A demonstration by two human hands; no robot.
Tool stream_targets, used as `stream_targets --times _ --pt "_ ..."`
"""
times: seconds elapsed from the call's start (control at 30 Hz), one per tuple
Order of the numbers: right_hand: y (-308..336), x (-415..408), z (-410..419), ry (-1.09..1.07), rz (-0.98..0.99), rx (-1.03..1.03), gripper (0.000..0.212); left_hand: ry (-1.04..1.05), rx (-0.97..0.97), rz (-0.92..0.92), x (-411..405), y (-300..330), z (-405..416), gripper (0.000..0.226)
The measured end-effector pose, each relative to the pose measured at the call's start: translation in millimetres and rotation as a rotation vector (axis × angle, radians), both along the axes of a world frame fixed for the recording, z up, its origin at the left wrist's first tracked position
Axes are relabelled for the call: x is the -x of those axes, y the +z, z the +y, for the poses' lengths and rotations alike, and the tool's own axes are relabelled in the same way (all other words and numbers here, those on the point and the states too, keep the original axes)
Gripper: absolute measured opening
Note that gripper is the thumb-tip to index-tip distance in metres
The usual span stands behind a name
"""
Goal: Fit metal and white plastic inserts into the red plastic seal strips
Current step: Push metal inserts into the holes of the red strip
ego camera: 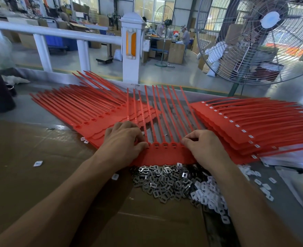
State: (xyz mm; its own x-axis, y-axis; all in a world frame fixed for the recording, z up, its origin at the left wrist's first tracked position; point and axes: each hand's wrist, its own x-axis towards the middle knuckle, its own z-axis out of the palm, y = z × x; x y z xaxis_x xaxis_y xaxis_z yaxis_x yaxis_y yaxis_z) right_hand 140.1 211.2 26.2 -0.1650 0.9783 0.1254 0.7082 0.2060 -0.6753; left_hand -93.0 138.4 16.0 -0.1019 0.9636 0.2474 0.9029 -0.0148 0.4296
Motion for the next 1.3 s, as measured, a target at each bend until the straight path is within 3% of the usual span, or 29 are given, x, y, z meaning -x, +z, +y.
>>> stream_targets --times 0.43,0.7,0.93,1.13,1.3 --pt "5 0 4 -0.010 -0.093 0.065 0.019 -0.003 0.010 -0.005 0 2 -1 0.012" --pt "7 4 -1 0.031 -0.214 -0.051 0.009 -0.003 0.006 0.000 0 1 -1 0.015" --pt "4 6 -1 -0.038 -0.107 -0.060 0.013 -0.005 0.010 -0.006 -1 2 0 0.010" --pt "2 -3 0 0.032 -0.027 -0.040 0.017 -0.005 0.011 -0.005 0 1 -1 0.011" --pt "4 -8 -6 0.123 -0.146 -0.053 0.023 -0.008 0.013 -0.010 0 2 -1 0.010"
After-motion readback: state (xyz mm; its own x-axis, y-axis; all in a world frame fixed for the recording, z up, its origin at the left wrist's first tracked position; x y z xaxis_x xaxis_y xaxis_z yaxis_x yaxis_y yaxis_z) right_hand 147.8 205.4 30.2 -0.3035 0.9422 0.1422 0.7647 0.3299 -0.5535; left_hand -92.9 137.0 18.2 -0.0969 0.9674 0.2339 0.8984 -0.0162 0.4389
